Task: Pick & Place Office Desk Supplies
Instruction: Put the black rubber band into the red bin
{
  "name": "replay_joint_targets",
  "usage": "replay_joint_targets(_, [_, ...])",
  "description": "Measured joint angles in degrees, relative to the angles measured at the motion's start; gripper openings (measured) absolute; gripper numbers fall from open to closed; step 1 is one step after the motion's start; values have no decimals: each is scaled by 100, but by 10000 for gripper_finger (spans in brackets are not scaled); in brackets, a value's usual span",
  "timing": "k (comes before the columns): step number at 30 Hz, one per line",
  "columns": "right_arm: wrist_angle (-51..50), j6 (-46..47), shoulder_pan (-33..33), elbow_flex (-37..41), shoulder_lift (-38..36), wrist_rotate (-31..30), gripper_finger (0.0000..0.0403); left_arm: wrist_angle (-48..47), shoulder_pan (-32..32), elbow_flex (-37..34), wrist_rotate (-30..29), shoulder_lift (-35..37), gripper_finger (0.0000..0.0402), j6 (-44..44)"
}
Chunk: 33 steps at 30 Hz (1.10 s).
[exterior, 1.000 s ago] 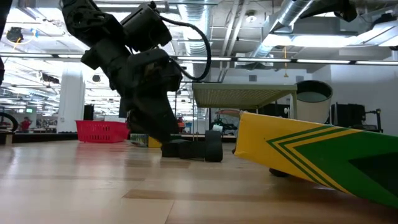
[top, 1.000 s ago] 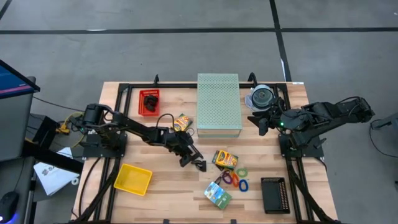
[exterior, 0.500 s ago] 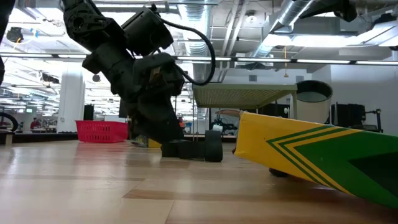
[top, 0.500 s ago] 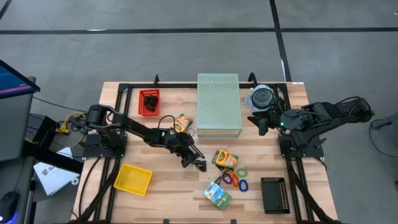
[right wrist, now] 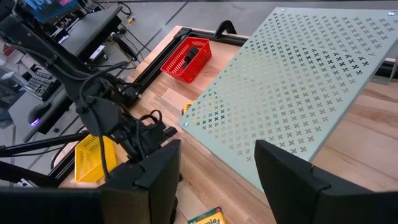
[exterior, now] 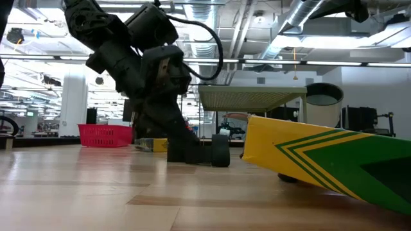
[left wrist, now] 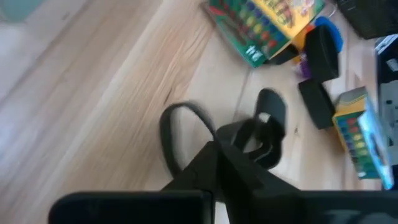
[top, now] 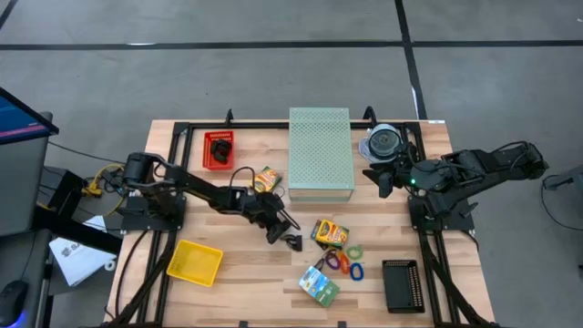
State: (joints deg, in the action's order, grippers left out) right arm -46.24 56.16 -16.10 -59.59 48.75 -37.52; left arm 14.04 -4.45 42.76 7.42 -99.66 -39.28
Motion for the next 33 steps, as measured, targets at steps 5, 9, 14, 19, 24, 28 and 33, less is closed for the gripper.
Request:
replay_joint_targets(5, [0, 2, 0, 0, 0, 0, 202, -884, -7, 0, 65, 607, 2, 79])
replay_joint_targets(9, [-2, 0, 0, 0, 0, 0, 202, -2159, -9, 2, -318, 1505, 1, 200])
replay_joint_targets(14, [-3, -48, 1, 0, 0, -4, 202, -3891, -9, 2, -1276, 2775, 1, 4])
replay_joint_targets(19, [-7, -85, 7, 0, 0, -127, 202, -5319, 118, 0, -2447, 3818, 1, -722])
replay_joint_targets(24, [-34, -78, 34, 0, 0, -197, 202, -6138, 810, 0, -3504, 4402, 1, -1485])
replay_joint_targets(28, [-48, -70, 96, 0, -2, -192, 202, -6160, 1966, 0, -3324, 4467, 0, -1405])
replay_joint_targets(33, [-48, -66, 127, 0, 0, -168, 202, -5950, 3559, 0, -2441, 4102, 0, -598])
